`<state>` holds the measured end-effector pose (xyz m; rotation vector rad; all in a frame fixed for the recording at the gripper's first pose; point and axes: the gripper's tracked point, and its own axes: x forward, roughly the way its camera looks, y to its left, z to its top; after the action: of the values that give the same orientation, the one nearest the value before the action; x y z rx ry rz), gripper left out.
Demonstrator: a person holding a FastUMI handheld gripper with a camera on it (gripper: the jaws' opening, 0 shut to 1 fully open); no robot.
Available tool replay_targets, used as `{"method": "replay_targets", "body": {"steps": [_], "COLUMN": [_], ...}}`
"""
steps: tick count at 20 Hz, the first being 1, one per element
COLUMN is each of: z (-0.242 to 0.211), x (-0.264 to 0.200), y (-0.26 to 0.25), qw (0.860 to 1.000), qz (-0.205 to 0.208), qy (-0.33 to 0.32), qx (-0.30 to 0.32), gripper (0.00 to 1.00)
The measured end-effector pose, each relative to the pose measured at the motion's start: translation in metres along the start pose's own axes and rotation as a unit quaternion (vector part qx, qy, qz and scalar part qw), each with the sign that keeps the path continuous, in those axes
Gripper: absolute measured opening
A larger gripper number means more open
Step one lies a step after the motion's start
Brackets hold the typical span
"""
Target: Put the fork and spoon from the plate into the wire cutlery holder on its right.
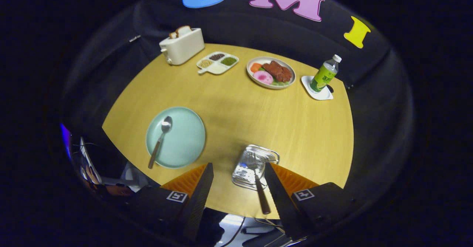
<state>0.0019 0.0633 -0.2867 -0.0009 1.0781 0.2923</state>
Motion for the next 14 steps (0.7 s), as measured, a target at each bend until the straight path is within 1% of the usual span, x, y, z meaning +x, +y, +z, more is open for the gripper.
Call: {"method": "replay_targets", "body": {"steps": [2, 3, 6, 8, 13, 14], "z": [0.006, 0.004, -0.001, -0.009, -0.024, -0.028], "x": [0.002, 0.007, 0.03, 0.049, 0.103, 0.111], "y": [0.039, 0.067, 0.127, 0.158, 0.202, 0.207], "qw": [0.999, 0.998, 0.996, 0.995, 0.995, 0.994], "qz": [0.026, 0.047, 0.088, 0.096, 0.097, 0.095], "qy": [-0.031, -0.037, -0.024, -0.008, 0.035, 0.044], "qx": [0.01, 0.015, 0.018, 0.011, 0.011, 0.011], "gripper": [0.88, 0.88, 0.87, 0.88, 0.85, 0.81]}}
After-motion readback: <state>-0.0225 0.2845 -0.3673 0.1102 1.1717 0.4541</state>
